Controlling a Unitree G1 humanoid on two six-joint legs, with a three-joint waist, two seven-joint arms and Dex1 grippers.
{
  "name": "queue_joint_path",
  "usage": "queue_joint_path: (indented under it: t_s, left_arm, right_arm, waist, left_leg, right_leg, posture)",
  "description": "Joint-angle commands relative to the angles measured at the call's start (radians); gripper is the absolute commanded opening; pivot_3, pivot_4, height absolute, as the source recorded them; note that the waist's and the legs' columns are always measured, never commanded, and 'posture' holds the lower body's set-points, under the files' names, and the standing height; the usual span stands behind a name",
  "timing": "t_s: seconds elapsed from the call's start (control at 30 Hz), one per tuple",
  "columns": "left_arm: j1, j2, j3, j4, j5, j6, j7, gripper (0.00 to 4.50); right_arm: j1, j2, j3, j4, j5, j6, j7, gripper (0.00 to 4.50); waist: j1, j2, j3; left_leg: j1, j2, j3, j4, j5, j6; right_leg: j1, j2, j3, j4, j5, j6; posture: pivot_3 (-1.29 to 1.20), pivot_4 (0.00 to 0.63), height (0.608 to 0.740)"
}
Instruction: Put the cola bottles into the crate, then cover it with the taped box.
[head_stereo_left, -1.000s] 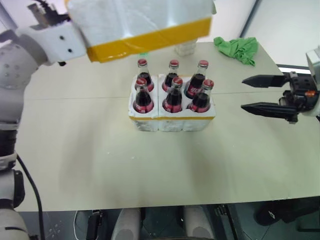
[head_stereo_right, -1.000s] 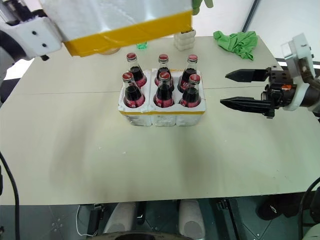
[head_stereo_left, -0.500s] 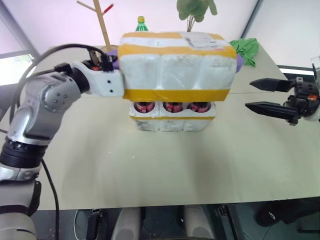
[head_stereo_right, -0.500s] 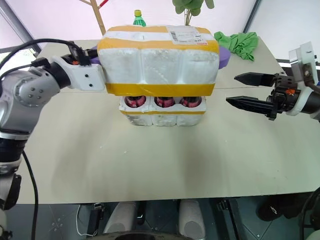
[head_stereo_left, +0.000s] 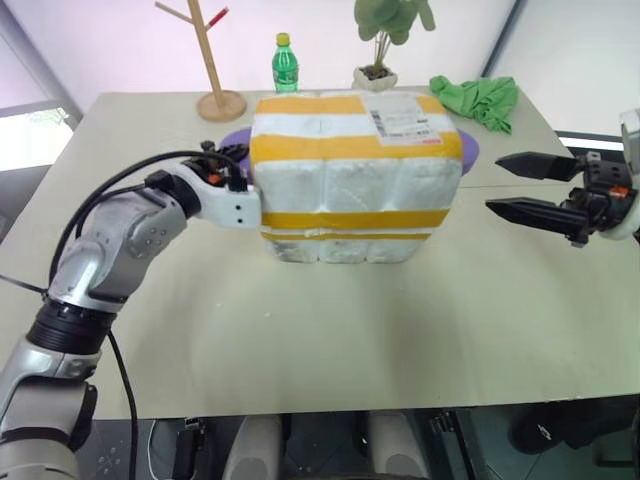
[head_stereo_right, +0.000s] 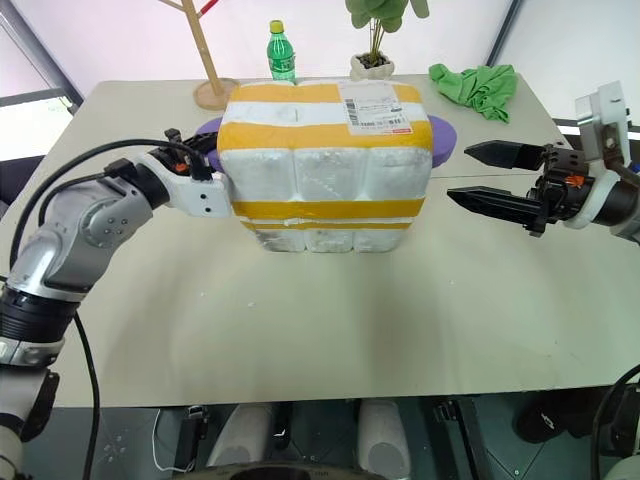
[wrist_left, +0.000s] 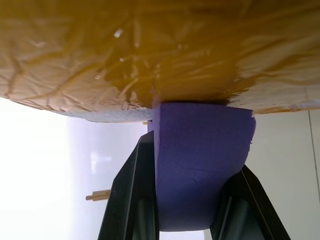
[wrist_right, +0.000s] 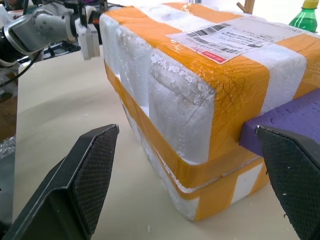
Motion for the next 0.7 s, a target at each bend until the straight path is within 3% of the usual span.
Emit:
queue_joint_path:
  t_s: [0.03,0.1,0.37,0.7]
  left_arm:
    - [0.02,-0.005,-0.012,0.001,0.023,-0.027,0.014,0.59]
    - [0.029,-0.015,-0.013,-0.001,0.025,-0.028,0.018,0.59]
    - [0.056,-0.032,0.017,-0.02,-0.011,-0.044,0.016,4.48]
    - [0.209,0.081,0.151,-0.123,-0.078,-0.086,-0.006,4.48]
  right_arm:
    - [-0.024,0.002,-0.025,-0.022,0.021,-0.005,-0.009,4.5]
    - [-0.026,0.005,-0.021,-0.023,0.025,-0.002,-0.014,4.5]
    - [-0.036,0.009,-0.006,-0.016,0.024,-0.003,-0.016,4.5]
    - [-0.018,-0.012,0.001,0.004,-0.003,-0.011,0.01,4.5]
  waist:
    - [0.0,0.0,0.0]
    - [0.0,0.0,0.0]
    - [0.0,0.0,0.0]
    - [-0.003,0.0,0.0]
  left_leg:
    - [0.0,0.0,0.0,0.0,0.0,0.0]
    - [0.0,0.0,0.0,0.0,0.0,0.0]
    - [0.001,0.0,0.0,0.0,0.0,0.0]
    - [0.002,0.0,0.0,-0.001,0.0,0.0]
  right_leg:
    - [0.0,0.0,0.0,0.0,0.0,0.0]
    - [0.0,0.0,0.0,0.0,0.0,0.0]
    - [0.001,0.0,0.0,0.0,0.0,0.0]
    - [0.0,0.0,0.0,0.0,0.0,0.0]
  posture:
    - [0.0,0.15,0.74]
    - [0.0,0.15,0.74]
    - [0.0,0.15,0.74]
    - [0.0,0.15,0.74]
